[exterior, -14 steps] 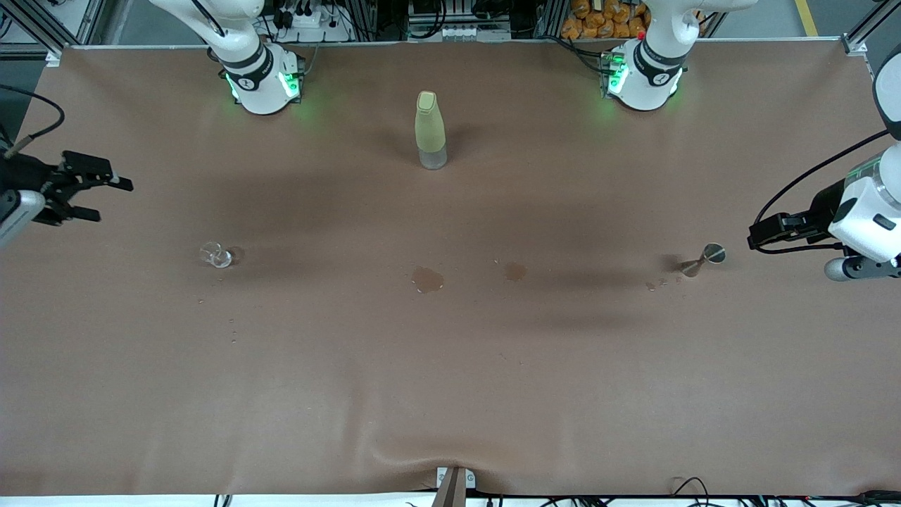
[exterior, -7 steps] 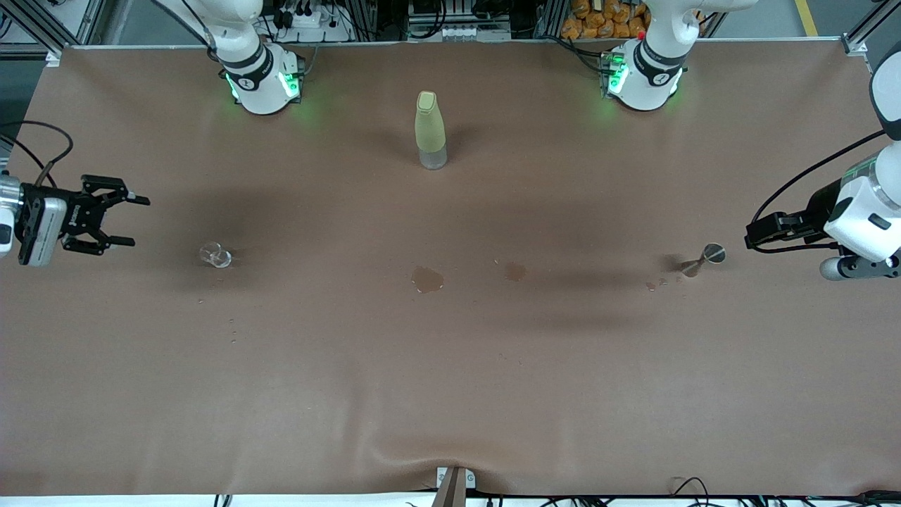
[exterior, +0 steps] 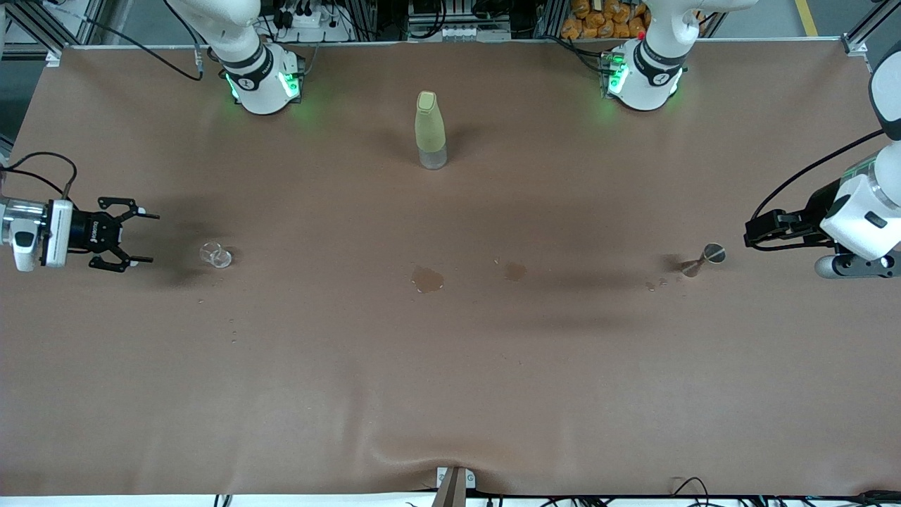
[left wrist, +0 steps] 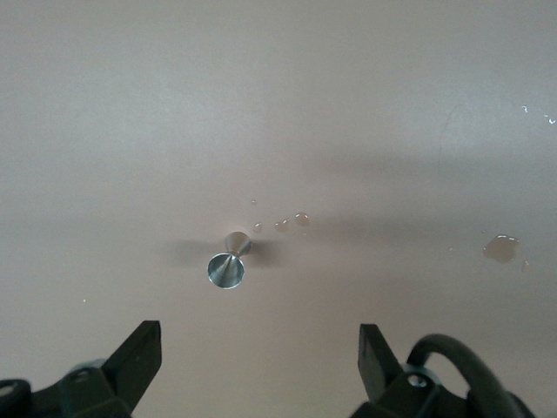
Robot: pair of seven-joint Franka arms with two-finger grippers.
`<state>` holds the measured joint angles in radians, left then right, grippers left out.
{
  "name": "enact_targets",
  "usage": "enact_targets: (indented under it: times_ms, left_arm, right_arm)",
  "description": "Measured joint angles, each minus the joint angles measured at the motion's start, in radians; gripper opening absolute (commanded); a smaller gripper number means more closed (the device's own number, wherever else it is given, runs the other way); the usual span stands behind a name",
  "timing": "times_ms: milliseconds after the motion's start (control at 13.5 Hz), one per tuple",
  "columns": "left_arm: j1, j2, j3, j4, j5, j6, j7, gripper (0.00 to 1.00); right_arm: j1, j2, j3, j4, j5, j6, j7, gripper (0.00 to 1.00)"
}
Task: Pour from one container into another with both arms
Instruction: 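Close the right gripper around the glass cup while the left gripper approaches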
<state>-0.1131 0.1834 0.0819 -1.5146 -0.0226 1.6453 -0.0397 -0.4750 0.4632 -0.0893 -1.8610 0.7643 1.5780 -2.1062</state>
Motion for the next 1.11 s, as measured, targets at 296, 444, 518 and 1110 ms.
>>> enact_targets:
  times_ms: [296,444,518,1110]
  left_arm:
    - [-0.001,0.0,0.0,0.0,0.0,-0.007,0.014,1.0]
    - [-0.006,0.002,-0.002,0.0,0.0,-0.01,0.02,1.0]
    - [-0.006,0.003,-0.003,0.0,0.0,-0.01,0.05,1.0]
    - [0.166,0.059,0.013,-0.012,-0.281,-0.016,0.842,1.0]
  right_arm:
    - [-0.042,0.128,0.0,0.074,0.069,-0.078,-0.259,1.0]
    - [-0.071,0.207,0.0,0.12,0.081,-0.117,-0.341,1.0]
    - [-0.088,0.25,0.0,0.147,0.09,-0.125,-0.38,1.0]
    - [-0.112,0.443,0.028,0.231,0.177,-0.189,-0.476,1.0]
